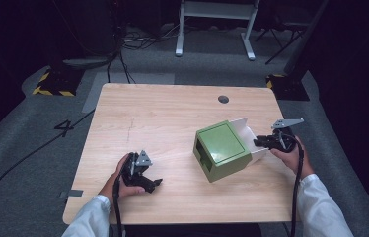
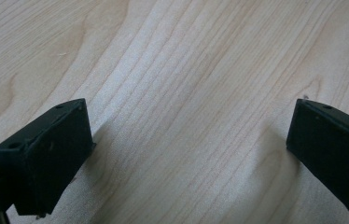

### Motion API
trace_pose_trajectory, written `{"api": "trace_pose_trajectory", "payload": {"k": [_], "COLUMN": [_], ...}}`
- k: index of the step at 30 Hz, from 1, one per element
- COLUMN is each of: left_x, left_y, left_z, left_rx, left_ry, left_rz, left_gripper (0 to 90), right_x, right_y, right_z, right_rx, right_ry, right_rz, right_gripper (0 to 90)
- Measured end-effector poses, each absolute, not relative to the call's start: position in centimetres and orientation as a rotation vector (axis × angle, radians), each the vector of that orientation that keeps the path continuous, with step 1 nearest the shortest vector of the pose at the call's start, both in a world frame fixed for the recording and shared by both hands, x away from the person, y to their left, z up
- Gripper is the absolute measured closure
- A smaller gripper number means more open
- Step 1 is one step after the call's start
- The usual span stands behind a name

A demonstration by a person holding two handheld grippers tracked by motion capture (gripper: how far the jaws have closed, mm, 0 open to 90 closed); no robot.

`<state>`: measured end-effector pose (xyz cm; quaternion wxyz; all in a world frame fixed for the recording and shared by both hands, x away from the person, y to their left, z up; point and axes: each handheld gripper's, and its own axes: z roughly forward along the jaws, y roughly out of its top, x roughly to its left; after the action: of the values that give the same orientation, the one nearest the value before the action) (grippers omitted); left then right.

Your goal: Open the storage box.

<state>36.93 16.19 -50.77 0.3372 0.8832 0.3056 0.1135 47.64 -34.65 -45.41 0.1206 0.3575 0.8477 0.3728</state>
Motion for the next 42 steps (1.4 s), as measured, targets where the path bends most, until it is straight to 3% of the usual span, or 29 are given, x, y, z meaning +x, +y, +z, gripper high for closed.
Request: {"api": "trace_pose_trajectory", "payload": {"k": [42], "left_x": [36.9], "left_y": [16.2], "left_z": [-50.8], "left_rx": [2.302], "left_ry": [0.796], "left_rz": [0.296], "left_gripper": [0.4], "right_x": [47.6], "right_y": [-38.5], "right_z": [-45.1], "right_rx": [1.134], "right_ry": [2.358], "right_rz": [1.134], "right_gripper": [65.9]}}
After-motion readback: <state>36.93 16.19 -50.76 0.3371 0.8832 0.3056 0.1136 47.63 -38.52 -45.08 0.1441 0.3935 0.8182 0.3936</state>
